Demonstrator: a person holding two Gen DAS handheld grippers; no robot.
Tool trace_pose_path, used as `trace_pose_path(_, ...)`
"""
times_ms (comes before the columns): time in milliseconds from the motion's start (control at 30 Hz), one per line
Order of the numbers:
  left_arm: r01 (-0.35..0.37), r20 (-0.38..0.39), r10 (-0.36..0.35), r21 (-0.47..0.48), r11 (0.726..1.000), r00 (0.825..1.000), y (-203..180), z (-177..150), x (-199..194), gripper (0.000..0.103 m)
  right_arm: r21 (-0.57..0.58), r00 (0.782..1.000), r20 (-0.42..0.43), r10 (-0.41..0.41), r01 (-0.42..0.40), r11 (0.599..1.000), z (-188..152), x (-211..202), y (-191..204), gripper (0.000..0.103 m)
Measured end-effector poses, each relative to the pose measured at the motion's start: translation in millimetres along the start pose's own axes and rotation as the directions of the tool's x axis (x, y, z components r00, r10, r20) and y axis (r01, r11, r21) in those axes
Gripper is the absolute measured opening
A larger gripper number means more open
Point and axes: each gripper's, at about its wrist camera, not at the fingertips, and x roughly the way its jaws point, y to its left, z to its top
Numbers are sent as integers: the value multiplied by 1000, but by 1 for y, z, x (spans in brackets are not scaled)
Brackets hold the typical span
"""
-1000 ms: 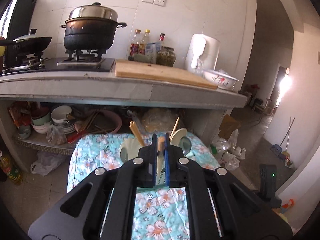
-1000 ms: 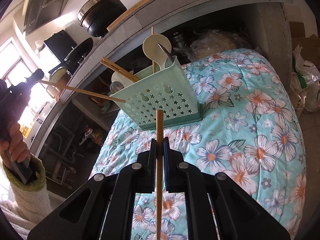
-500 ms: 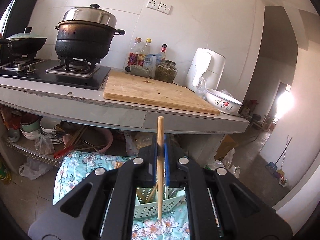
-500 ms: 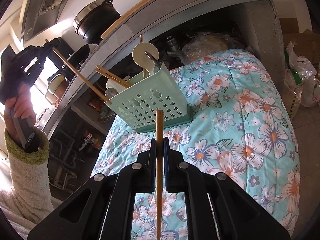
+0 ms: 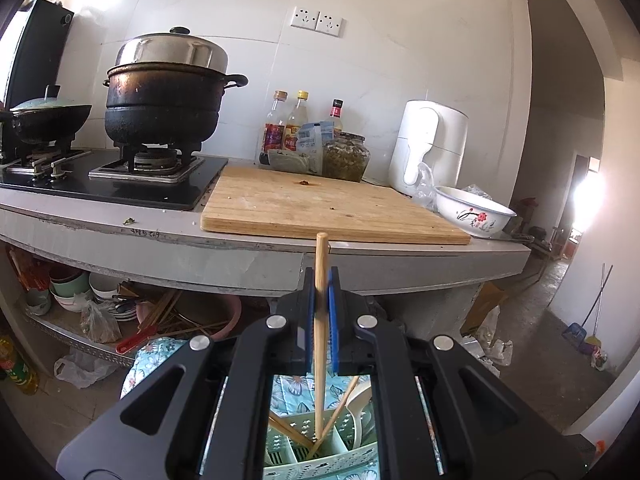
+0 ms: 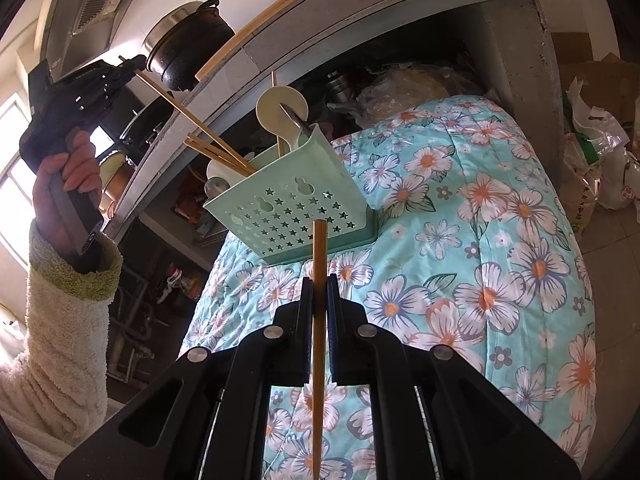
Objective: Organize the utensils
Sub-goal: 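Lower the left gripper's chopstick into the holder while the right gripper holds its chopstick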
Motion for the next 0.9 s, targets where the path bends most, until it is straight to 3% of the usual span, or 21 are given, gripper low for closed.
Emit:
trace_pose_path(300,-18,-88,16,-22,1000,996,11,-35,36,5,4,1000,-9,-4,4,1000,-1,2,-2,7)
trace_pose_path(633,64,-201,-70,-33,997,977,10,-65,39,6,3,1000,-16,-15,15,1000,0,6,-1,7)
trace_pose_path(767,85,-213,-91,-39,996,973,12,-71,27,28,-8,1000,-18,-24,24,1000,-1,7,3,7)
trace_pose_path(900,97,-192,-101,-30,995,976,14,-73,9,39,-21,999,-15,-35,35,999,0,7,9,7)
